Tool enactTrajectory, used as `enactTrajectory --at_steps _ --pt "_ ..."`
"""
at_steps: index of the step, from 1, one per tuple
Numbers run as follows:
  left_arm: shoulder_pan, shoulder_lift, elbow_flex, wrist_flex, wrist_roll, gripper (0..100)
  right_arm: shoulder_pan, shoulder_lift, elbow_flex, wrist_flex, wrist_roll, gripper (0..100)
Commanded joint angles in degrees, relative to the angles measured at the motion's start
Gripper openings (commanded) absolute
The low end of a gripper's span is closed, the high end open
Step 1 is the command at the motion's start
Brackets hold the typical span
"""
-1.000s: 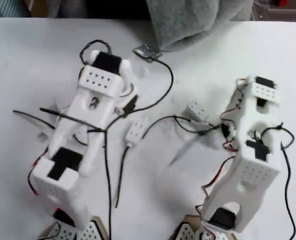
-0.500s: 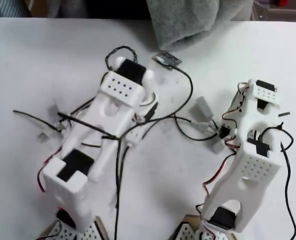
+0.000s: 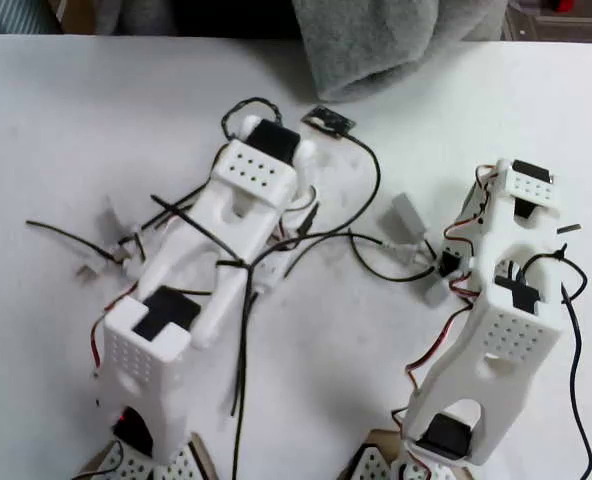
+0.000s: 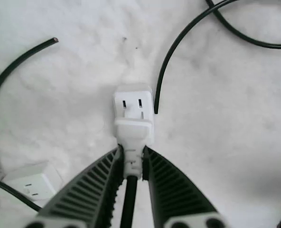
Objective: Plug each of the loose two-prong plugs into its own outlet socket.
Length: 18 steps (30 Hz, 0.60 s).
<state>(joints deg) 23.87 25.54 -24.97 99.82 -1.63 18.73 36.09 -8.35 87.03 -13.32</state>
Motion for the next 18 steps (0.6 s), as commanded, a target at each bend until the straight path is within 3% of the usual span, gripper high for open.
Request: enactTrajectory --at_steps 1,18 --pt "-0.6 -0.4 -2.0 -0.6 0.5 2 -0.7 0.3 -0.2 -0.7 0.1 34.6" --pt "-0.6 -0.4 -1.9 -2.2 0.8 2 -0.7 0.4 -0.2 -0.7 0.1 34.6"
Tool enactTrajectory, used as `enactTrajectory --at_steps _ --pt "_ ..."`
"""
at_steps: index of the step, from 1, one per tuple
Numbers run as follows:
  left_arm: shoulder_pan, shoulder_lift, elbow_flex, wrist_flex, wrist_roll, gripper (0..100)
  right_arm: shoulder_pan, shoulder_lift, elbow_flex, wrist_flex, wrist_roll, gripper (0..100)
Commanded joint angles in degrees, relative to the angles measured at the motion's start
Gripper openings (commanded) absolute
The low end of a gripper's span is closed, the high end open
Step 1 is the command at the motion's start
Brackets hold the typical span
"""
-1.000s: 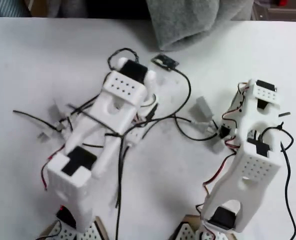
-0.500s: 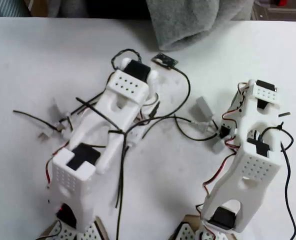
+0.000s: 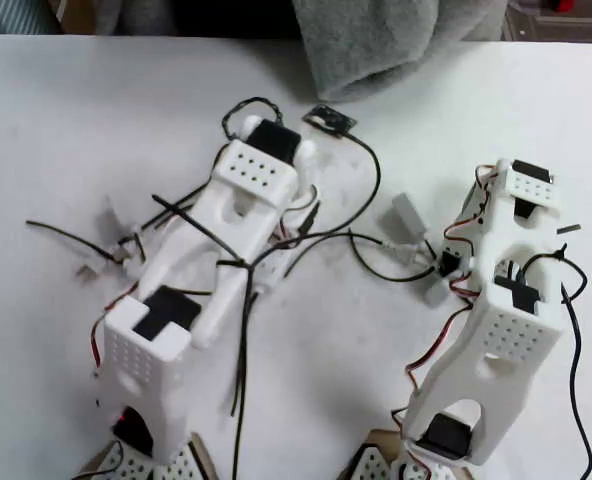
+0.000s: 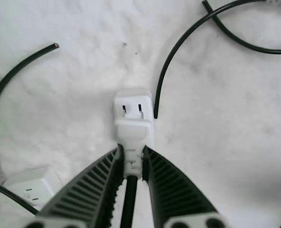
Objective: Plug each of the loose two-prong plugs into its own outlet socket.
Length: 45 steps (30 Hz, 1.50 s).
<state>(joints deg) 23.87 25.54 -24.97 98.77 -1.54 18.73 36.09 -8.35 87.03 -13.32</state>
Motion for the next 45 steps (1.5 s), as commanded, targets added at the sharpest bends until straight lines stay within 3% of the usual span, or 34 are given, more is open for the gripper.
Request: enactTrajectory --at_steps 1,17,36,45 --pt "-0.6 -0.4 -1.9 -1.4 0.7 2 -0.7 0.4 -0.2 -0.7 0.1 34.6" --pt "-0.5 -0.9 2.9 -4.4 2.3 2 -0.7 0.4 -0.2 -0.7 0.1 34.6" --pt "-3.5 -0.5 2.7 -1.8 3.5 2 -0.7 0.4 -0.2 -0.7 0.1 34.6" --pt "-0.5 -0.5 2.8 -3.0 4.0 2 -0.7 0.4 -0.2 -0.7 0.1 34.6"
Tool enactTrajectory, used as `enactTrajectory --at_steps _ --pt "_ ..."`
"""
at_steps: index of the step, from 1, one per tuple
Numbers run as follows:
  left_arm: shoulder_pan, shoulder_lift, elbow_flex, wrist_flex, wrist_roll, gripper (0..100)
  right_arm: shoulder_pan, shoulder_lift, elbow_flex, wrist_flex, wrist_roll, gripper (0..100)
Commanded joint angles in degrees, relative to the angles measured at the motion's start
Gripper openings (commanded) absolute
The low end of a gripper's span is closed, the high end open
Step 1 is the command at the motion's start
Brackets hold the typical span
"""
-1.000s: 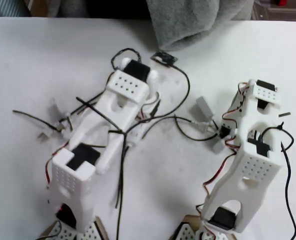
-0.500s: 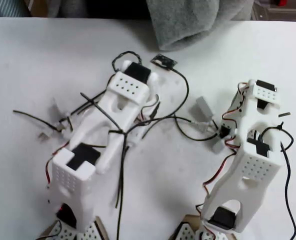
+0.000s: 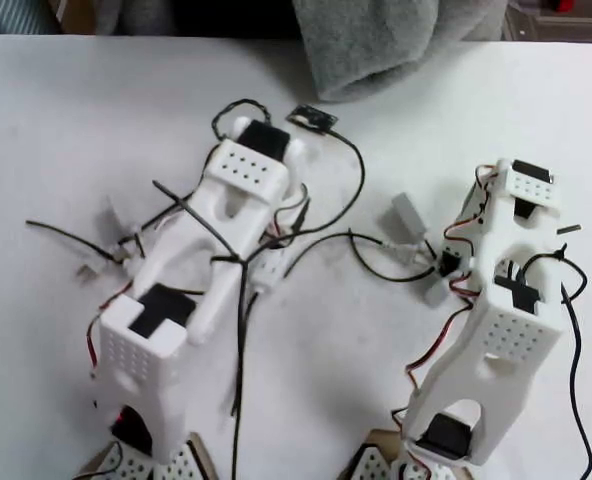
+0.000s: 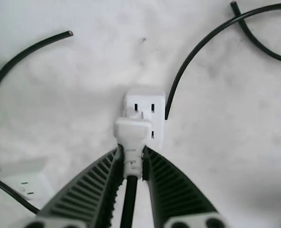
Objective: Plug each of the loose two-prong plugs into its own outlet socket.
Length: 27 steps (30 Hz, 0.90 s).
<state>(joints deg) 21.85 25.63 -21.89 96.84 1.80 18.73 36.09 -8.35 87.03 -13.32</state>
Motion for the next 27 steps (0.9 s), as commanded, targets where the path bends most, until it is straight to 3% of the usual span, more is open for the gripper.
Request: enactTrajectory --at_steps 1,14,27 --pt "1.9 -0.6 -0.3 -1.4 0.9 2 -0.7 0.4 -0.2 -0.7 0.1 34.6" --pt "1.8 -0.7 7.4 -6.0 1.4 2 -0.7 0.4 -0.1 -1.2 0.1 34.6" --pt "2.2 -0.7 2.7 -3.1 1.4 2 -0.7 0.4 -0.1 -1.2 0.1 34.6"
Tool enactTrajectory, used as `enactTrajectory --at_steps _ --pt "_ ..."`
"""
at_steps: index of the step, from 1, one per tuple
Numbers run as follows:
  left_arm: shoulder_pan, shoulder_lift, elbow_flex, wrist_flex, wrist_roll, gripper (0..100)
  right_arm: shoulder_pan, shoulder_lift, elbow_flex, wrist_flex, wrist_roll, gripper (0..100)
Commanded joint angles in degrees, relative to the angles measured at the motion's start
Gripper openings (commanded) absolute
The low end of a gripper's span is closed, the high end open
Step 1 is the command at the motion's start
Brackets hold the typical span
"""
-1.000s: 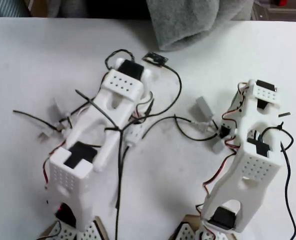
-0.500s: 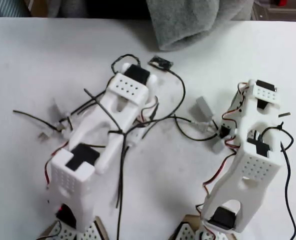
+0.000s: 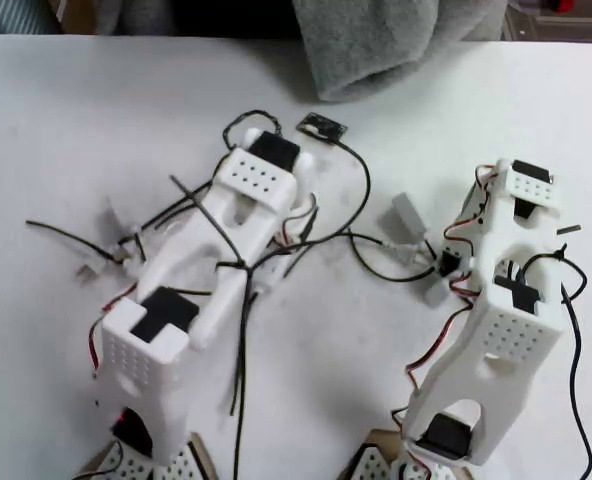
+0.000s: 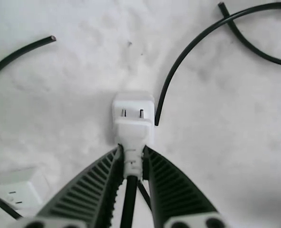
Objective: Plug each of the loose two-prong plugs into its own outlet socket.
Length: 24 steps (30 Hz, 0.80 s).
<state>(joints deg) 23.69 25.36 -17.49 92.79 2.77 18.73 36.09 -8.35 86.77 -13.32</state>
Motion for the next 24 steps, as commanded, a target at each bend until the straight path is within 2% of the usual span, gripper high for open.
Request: enactTrajectory --at_steps 1,15,24 --pt "0.4 -0.3 -1.5 1.0 0.4 2 -0.7 0.4 -0.1 -0.9 0.1 34.6" --pt "-3.9 2.5 -0.4 1.3 0.4 2 -0.7 0.4 -0.1 -0.9 0.1 34.6" --pt "-3.9 7.7 -2.6 8.4 -2.0 2 -0.7 0.4 -0.1 -0.9 0.1 34.6"
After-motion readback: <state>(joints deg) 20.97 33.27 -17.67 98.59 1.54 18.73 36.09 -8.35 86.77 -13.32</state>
